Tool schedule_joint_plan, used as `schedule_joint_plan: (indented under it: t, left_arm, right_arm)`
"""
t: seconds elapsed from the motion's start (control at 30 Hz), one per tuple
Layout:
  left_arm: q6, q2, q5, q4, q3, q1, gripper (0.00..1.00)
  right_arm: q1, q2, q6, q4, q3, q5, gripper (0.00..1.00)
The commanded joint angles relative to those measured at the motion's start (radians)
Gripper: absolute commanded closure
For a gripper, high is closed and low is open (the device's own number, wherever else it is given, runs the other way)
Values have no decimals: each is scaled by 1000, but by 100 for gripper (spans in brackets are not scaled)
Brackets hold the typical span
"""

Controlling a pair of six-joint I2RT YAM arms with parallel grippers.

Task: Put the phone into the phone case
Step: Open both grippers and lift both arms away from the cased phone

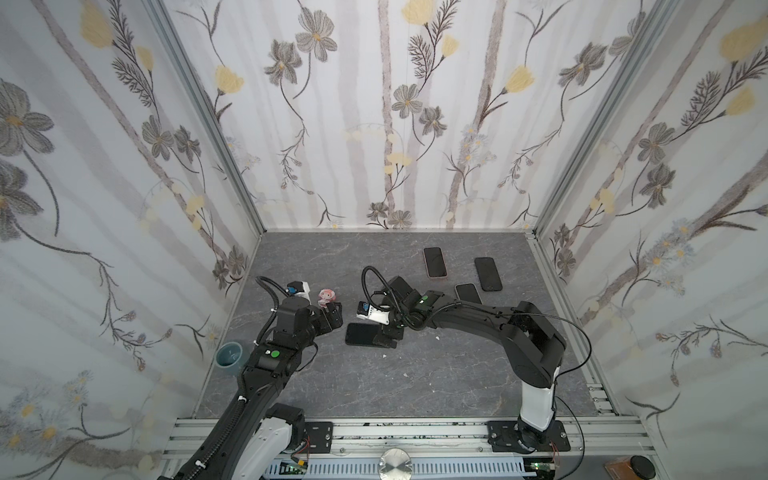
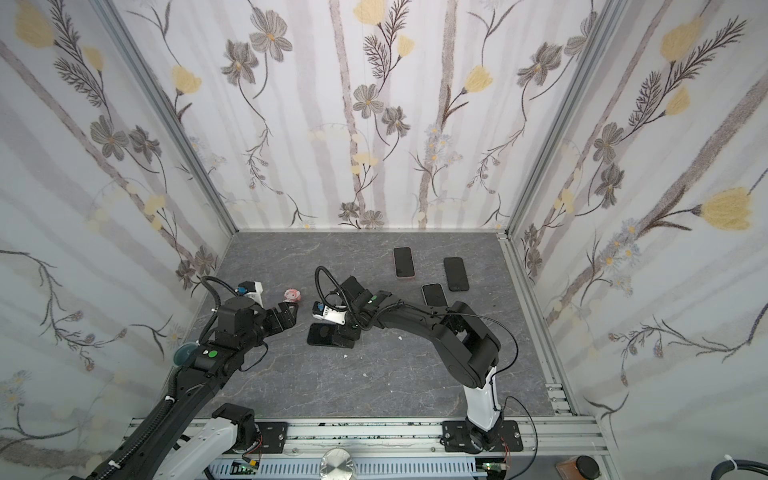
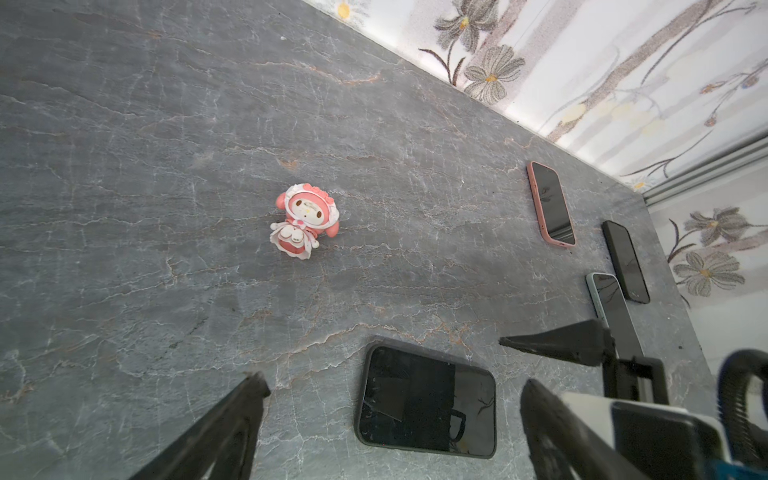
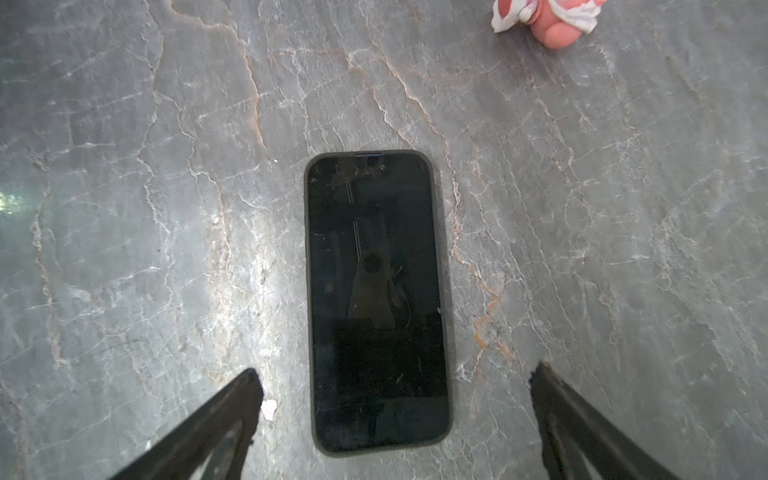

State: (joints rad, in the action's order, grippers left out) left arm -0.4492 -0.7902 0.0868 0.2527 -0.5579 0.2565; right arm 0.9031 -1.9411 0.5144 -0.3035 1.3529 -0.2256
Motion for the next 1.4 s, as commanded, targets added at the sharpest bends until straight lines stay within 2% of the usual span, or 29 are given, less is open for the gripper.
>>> schedule_joint_plan:
  t: [0.0, 0.4, 0.73, 1.1, 1.37]
  left_arm:
    - [76, 19, 43, -54, 23, -1, 2]
    - [119, 41, -17, -84, 64, -1, 0]
    - [114, 12, -26, -75, 59, -1, 0]
    - [112, 9, -27, -75, 61, -1, 0]
    - [106, 9, -33, -72, 61, -1, 0]
  right_arm:
    - [9, -20, 33, 29, 7, 11, 0]
    - [14, -119, 28, -50, 68, 55, 1]
    - [14, -174, 11, -126, 107, 51, 9]
    - [5, -194, -29, -160, 115, 159, 22]
    - [-64, -157, -105, -164, 102, 152, 28]
